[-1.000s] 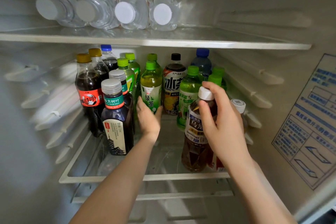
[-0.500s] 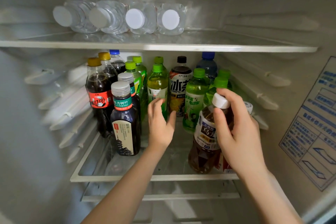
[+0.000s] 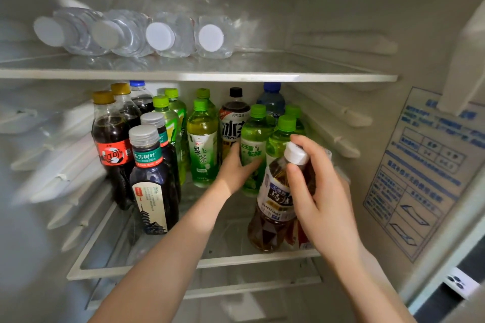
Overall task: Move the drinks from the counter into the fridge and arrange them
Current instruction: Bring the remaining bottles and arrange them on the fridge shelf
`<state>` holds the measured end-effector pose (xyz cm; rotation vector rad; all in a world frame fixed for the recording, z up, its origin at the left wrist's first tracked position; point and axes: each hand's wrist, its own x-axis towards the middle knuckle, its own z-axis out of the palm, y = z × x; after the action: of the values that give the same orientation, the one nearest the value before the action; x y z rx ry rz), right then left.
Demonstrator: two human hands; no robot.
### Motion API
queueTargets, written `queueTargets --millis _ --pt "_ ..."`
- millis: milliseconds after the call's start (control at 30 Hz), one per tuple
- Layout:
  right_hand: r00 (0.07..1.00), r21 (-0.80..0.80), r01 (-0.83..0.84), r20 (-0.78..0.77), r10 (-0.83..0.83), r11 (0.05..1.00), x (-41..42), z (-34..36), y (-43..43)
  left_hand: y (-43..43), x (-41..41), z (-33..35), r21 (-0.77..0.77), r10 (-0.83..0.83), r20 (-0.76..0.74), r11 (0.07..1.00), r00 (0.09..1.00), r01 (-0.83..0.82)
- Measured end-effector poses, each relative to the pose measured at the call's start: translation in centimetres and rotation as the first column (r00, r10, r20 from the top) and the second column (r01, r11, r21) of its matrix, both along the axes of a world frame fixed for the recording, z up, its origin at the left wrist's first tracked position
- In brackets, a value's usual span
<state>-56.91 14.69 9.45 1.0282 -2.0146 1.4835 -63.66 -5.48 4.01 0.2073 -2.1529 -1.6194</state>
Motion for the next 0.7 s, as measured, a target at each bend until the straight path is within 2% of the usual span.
queueTargets --millis 67,167,267,433,600,700 --pt "1.000 -0.013 -0.008 0.007 0.009 1.000 -0.2 -0.1 0.1 0.2 0.3 -0.1 -0.107 0.137 0.004 0.985 0.991 -0.135" --pt "1.000 -0.023 -0.016 0.010 0.016 1.000 -0.4 -0.1 0.1 0.0 1.8 -0.3 -0.277 0.418 -0.006 0.872 0.909 -0.403" --pt "1.000 -0.030 -0.026 0.011 0.026 0.999 -0.5 -0.1 -0.2 -0.8 3.6 -0.6 -0.233 0.380 -0.065 0.893 0.923 -0.385" --pt "0.999 -0.027 -0.037 0.002 0.037 0.999 -0.9 -0.1 -1.0 -0.6 5.8 -1.3 -0.017 0.352 -0.134 0.934 0.926 -0.357" --pt "0.999 -0.028 -0.032 -0.012 0.032 0.999 -1.4 -0.1 -1.5 -0.8 7.0 -1.5 -0.012 0.437 -0.176 0.895 0.882 -0.446" --pt "0.999 -0.028 -0.012 -0.031 0.011 1.000 -1.5 -0.2 -1.8 -0.7 7.5 -1.4 -0.165 0.513 -0.213 0.820 0.831 -0.549"
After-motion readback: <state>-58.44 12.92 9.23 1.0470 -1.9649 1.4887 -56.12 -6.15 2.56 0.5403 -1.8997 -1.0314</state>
